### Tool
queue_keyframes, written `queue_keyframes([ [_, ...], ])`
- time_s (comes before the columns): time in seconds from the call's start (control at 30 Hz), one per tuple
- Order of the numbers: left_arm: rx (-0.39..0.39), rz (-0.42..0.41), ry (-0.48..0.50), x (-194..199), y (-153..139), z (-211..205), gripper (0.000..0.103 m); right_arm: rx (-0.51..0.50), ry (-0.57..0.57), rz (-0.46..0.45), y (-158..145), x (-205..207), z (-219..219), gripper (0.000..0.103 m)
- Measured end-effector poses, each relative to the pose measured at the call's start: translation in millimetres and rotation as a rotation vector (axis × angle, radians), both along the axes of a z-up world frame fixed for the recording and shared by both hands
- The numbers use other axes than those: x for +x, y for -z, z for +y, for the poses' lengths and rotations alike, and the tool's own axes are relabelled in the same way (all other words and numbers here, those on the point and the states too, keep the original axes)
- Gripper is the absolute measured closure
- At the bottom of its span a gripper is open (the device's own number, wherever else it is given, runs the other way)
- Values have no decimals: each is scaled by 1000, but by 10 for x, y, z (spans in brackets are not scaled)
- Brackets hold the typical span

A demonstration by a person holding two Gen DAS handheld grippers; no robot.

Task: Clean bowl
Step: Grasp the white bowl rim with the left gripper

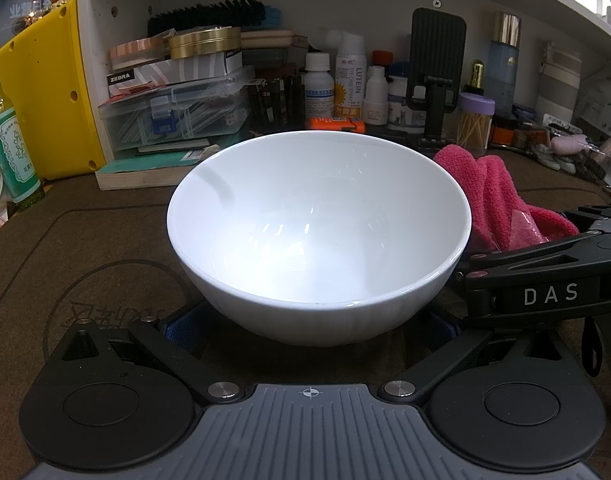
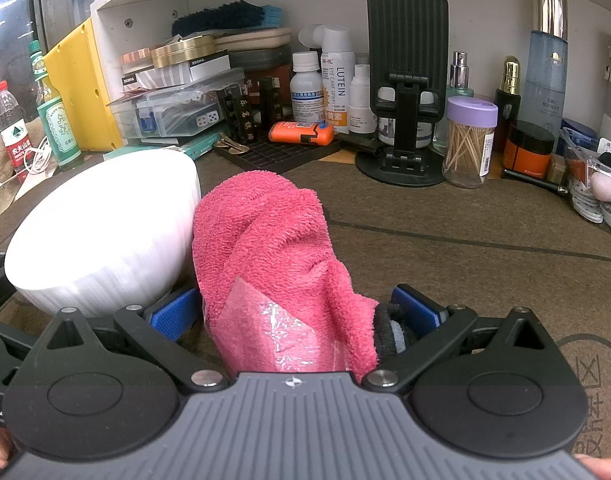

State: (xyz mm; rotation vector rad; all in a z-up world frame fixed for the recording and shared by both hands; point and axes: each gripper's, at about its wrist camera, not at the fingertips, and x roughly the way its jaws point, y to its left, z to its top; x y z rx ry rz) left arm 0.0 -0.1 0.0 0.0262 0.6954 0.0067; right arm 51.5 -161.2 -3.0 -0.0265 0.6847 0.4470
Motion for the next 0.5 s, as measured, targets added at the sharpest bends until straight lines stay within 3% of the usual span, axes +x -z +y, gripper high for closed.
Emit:
queue_keyframes([
  [0.33, 0, 3, -6, -3, -9, -3, 0, 0, 0, 0, 4, 2, 12, 0],
  [0.5, -78, 63, 25, -157, -107, 59, 0, -70, 3, -11, 8, 17, 85, 0],
])
